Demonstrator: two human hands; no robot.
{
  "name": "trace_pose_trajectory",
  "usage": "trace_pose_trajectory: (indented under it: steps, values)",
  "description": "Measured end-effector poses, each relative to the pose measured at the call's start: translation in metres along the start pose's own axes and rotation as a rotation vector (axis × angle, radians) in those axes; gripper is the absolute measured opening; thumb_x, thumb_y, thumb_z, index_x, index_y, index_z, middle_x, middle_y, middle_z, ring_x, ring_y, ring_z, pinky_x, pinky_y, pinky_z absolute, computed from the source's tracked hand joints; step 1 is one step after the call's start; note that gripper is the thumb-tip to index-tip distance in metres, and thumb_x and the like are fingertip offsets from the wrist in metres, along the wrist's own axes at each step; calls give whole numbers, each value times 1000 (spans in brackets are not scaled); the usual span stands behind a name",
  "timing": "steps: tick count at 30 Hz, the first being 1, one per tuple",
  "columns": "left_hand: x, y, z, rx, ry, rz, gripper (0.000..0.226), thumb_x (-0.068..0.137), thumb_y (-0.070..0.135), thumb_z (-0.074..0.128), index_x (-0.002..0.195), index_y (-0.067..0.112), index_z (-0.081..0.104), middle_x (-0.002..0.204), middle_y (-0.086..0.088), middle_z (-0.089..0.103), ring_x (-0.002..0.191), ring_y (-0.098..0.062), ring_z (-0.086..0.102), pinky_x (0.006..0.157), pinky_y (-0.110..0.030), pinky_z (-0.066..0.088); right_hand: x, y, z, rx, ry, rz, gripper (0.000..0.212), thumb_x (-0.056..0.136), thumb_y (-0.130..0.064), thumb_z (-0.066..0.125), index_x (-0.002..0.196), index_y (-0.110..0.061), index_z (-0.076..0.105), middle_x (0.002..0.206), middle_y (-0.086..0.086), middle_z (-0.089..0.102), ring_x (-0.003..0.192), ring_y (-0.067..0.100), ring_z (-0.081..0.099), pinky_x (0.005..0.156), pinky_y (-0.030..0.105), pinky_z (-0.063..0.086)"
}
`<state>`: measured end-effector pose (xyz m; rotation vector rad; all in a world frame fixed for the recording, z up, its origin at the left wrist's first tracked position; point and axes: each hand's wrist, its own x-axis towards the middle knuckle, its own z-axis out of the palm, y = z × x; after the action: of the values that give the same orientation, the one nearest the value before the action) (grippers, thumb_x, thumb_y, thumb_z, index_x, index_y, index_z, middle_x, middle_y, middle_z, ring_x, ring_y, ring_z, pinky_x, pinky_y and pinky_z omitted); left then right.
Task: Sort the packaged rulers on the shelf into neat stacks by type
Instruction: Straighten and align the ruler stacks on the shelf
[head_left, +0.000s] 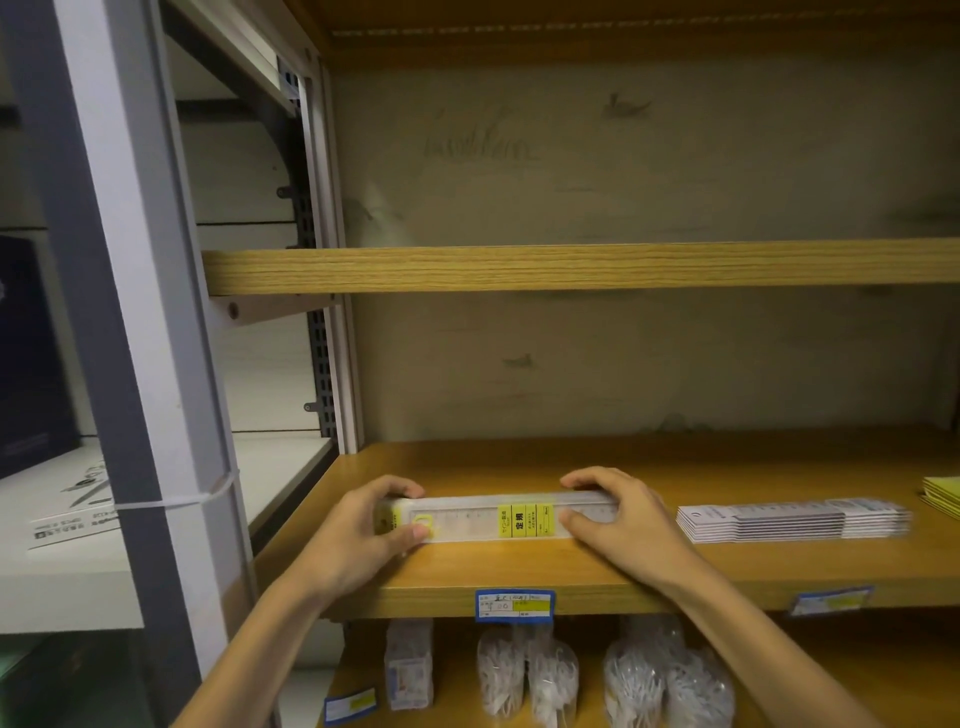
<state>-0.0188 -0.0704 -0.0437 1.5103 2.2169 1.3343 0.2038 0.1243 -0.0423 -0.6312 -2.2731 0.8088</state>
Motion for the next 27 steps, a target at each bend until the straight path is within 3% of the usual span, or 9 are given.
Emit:
trace_pose_trajectory:
  steps: [7,12,19,27]
  values:
    - [-2,5,2,-19,15,-13,36,82,23,72,111,36,55,115,15,54,103,-6,56,81,-21,51,0,1,0,12,25,16,31,84,-32,71,111,-40,59,114,-20,57,113,6,50,95,29,45]
    - [-3,5,1,32,-1,11,37,81,28,73,110,41,54,114,18,55,108,-3,53,93,-26,48,0,2,1,-3,14,27,29,82,-38,72,107,-42,59,113,-23,55,114,6,48,97,33,44]
    - [-5,8,5,117,37,100,29,83,29,71,105,40,56,107,26,57,102,11,51,87,-17,45,1,5,1,-41,0,5,27,84,-37,70,108,-42,59,110,-24,56,112,5,48,93,30,44]
    - [-5,9,5,101,36,88,28,84,23,70,105,37,57,106,22,59,102,5,53,84,-16,46,-1,3,1,-49,-22,3,21,84,-42,69,104,-44,61,110,-21,60,112,7,50,93,32,47]
